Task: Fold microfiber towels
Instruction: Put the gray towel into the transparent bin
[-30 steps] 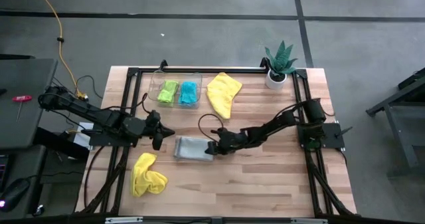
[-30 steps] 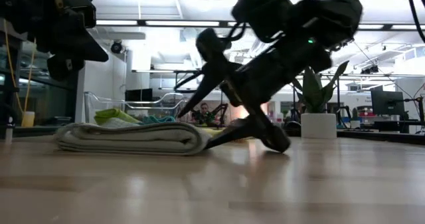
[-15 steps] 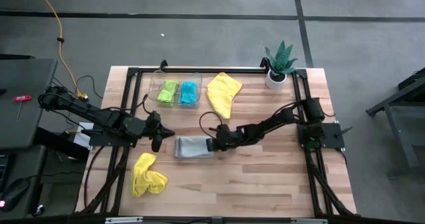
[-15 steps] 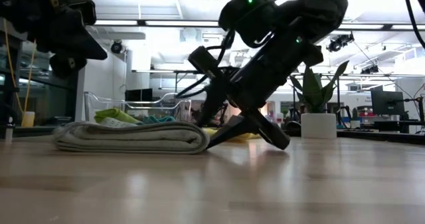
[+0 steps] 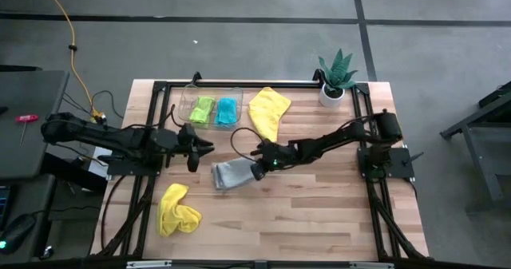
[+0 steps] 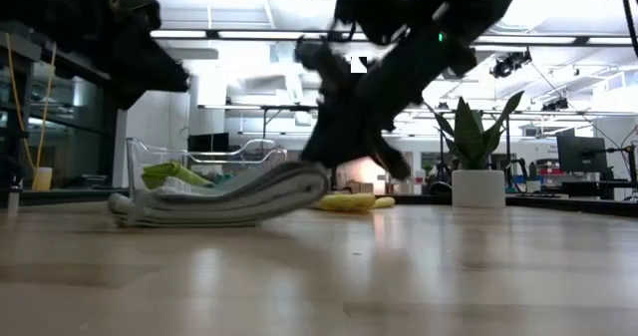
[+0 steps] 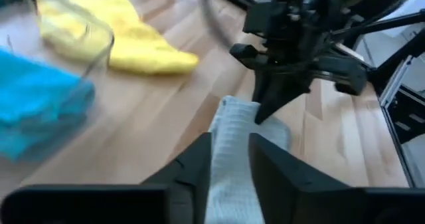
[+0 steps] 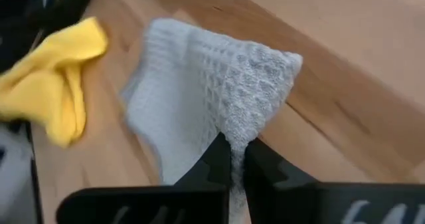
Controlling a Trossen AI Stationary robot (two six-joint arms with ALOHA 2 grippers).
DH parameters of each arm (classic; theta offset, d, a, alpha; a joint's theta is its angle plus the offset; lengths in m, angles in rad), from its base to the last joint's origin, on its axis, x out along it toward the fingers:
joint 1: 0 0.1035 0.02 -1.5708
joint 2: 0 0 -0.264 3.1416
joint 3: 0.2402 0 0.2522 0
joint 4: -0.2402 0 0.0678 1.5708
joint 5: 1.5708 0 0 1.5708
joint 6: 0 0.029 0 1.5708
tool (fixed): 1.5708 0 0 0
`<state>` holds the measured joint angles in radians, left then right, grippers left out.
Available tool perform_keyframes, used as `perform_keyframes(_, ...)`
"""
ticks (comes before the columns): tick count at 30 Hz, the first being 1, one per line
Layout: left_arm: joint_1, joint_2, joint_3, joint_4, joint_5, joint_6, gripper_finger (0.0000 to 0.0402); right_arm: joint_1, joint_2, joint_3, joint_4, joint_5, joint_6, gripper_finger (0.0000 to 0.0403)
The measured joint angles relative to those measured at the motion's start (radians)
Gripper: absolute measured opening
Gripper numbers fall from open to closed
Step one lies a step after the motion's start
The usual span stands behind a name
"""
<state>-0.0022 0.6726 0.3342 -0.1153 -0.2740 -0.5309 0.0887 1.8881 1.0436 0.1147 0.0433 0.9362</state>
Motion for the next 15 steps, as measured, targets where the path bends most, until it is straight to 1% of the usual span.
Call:
perform_keyframes(3,0.058,0.032,0.026,0.010,0.023,0.077,0.0136,0.001,-0.032,0.000,-0.037,-0.018,-0.175,0.0002)
perform_keyframes(5,0.101,0.070,0.045,0.030,0.061,0.116,0.0162,0.009,-0.046,0.000,-0.032,-0.033,-0.277,0.0002)
perform_keyframes(8,0.158,0.154,0.065,0.093,0.181,0.134,0.0195,0.023,-0.051,0.006,-0.036,-0.044,-0.396,0.0001)
perform_keyframes(11,0.194,0.266,0.084,0.186,0.302,0.134,0.0215,0.036,-0.051,0.036,-0.088,-0.045,-0.509,0.0001)
perform_keyframes(15,0.220,0.422,0.127,0.260,0.376,0.134,0.0227,0.050,-0.052,0.108,-0.187,-0.045,-0.655,0.0001)
